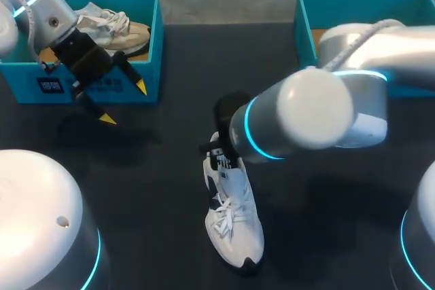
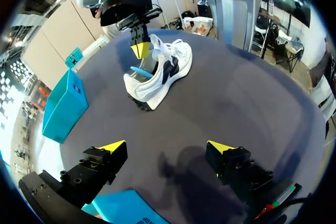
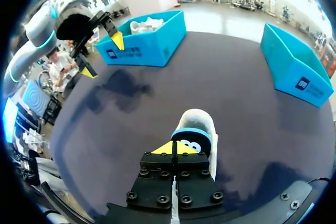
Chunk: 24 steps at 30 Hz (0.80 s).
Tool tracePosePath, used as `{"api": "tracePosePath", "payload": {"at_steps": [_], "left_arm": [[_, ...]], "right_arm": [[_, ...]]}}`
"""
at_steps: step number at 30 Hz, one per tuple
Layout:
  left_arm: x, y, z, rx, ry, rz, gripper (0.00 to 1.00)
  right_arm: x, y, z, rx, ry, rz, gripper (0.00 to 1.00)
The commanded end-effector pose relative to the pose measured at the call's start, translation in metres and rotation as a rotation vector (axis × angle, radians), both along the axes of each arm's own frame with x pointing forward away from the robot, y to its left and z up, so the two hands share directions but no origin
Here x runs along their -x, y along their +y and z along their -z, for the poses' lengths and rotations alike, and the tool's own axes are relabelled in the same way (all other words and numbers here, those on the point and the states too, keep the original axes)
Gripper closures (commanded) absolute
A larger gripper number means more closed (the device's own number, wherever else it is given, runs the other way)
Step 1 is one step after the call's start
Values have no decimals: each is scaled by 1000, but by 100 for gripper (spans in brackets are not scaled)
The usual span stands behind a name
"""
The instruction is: Take the shoe out of the shoebox, open the shoe tongue, remove and reinsert the insole, then place the shoe into the shoebox
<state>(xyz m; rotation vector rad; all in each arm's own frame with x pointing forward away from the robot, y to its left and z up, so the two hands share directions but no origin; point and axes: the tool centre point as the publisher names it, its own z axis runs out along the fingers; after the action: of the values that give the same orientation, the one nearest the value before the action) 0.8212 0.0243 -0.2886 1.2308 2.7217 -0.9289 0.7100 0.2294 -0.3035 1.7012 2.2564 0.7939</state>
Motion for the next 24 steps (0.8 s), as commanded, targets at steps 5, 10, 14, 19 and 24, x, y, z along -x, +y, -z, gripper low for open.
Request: {"api": "tracePosePath", "payload": {"at_steps": [5, 10, 14, 19, 24], "left_arm": [[-10, 16, -3, -47, 12, -8, 0], [-14, 24, -4, -63, 8, -11, 0], [-16, 27, -4, -68, 16, -21, 0], [-16, 27, -4, -68, 16, -21, 0], [-16, 27, -4, -68, 16, -21, 0]], "right_arm": [[4, 0, 3, 171, -53, 108, 100], [-2, -1, 4, 158, -67, 83, 100], [-9, -3, 8, 119, -68, 46, 100], [-19, -4, 13, 98, -53, 14, 100], [-24, -6, 18, 115, -31, 12, 100]]}}
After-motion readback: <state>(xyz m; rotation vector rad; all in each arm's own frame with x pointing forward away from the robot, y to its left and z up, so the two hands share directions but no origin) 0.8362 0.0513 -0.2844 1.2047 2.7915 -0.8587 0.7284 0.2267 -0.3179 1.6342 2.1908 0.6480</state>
